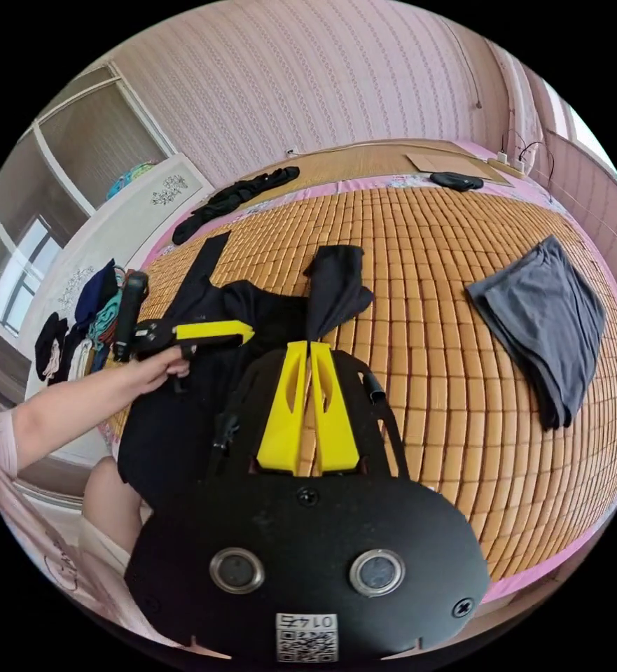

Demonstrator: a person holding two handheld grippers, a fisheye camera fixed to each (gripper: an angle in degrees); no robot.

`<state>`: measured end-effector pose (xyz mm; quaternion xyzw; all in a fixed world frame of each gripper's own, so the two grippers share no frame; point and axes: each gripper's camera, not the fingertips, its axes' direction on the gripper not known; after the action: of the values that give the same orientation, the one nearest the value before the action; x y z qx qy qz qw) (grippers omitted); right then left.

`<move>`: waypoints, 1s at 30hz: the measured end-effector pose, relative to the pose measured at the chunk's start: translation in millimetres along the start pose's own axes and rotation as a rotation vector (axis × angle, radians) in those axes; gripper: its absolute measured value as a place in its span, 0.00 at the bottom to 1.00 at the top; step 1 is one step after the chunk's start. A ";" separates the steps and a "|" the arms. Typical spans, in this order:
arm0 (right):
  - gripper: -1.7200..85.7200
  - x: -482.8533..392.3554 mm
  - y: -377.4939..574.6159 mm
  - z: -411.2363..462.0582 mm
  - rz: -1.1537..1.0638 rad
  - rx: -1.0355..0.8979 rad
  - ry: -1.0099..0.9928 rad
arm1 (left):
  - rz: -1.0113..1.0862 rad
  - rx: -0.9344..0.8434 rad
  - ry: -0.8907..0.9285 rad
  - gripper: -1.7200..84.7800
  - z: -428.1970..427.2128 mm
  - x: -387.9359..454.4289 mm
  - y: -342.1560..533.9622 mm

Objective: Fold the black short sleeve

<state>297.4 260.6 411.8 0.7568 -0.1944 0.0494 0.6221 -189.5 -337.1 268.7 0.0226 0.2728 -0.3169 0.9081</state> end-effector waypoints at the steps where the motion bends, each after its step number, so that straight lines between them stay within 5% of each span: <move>1: 0.02 -2.5 11.8 -2.7 0.004 -0.033 -0.024 | -0.002 0.001 0.001 0.04 2.8 -0.6 -0.6; 6: 0.11 -8.1 55.4 -12.9 0.009 -0.119 0.144 | 0.031 0.069 -0.076 0.02 5.1 9.8 -8.4; 16: 0.15 17.5 -64.3 70.2 0.045 -0.144 0.328 | 0.119 0.043 -0.112 0.02 56.5 52.8 -24.6; 21: 0.03 37.0 -16.4 -11.4 0.138 0.040 0.295 | 0.226 -0.002 -0.196 0.02 95.1 81.4 -27.7; 30: 0.07 92.6 88.5 -156.9 0.313 0.306 0.257 | 0.156 0.113 -0.200 0.02 74.2 86.1 -34.5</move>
<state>377.4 376.5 557.5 0.7903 -0.2189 0.2698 0.5047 -118.1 -429.0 292.4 0.0633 0.1601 -0.2609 0.9499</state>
